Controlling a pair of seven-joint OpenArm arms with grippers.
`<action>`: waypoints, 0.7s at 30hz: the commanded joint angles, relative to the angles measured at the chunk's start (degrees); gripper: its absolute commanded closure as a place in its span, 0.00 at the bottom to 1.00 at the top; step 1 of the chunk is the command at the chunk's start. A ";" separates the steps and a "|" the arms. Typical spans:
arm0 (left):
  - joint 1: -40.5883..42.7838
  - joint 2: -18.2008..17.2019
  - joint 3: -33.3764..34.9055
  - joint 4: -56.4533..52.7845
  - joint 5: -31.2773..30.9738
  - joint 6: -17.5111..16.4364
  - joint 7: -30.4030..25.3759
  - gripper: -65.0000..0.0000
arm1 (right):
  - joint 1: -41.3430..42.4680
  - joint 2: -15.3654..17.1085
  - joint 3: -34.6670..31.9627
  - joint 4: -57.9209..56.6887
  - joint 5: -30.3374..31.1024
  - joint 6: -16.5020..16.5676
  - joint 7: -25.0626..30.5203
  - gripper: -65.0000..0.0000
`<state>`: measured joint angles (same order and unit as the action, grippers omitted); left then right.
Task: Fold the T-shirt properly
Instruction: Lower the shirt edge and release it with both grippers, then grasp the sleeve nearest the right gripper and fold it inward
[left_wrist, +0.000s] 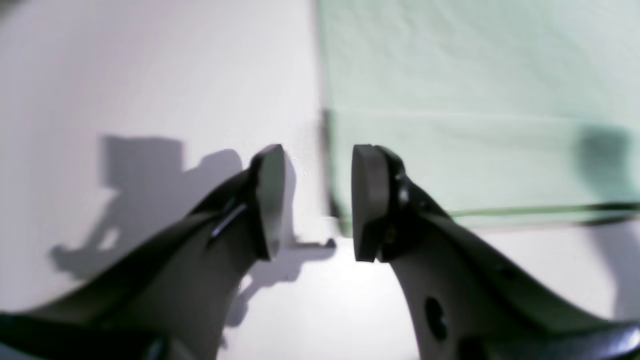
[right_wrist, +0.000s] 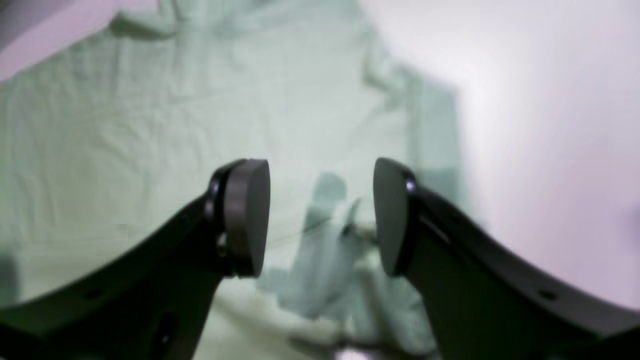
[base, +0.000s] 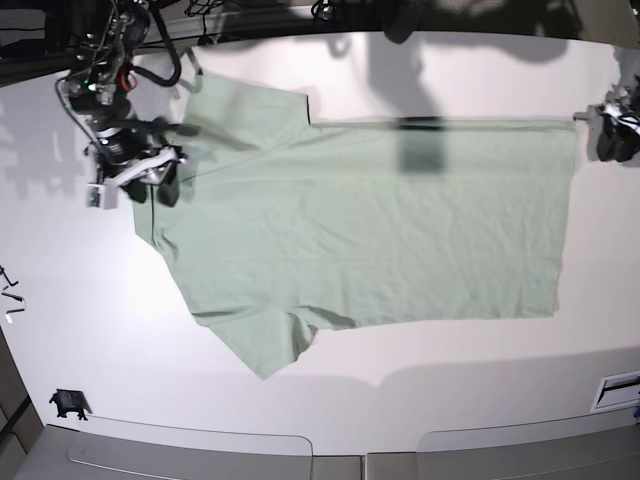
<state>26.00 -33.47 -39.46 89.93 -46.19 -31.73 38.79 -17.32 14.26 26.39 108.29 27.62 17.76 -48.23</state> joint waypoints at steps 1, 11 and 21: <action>-0.31 -2.45 -2.56 1.88 -1.22 -0.17 -2.10 0.69 | -0.15 0.76 1.97 2.64 0.00 0.68 0.42 0.52; -0.28 -8.70 -14.53 3.63 -1.33 0.04 -1.86 0.69 | -14.99 -0.15 14.95 7.08 12.02 0.87 -5.40 0.52; -0.28 -8.33 -14.49 3.58 -1.40 0.02 -1.33 0.69 | -21.55 -0.46 11.37 -4.07 20.24 3.48 -4.39 0.52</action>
<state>25.87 -40.34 -53.32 92.79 -46.65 -31.73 38.96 -38.68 13.19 37.39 103.22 46.98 20.88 -53.45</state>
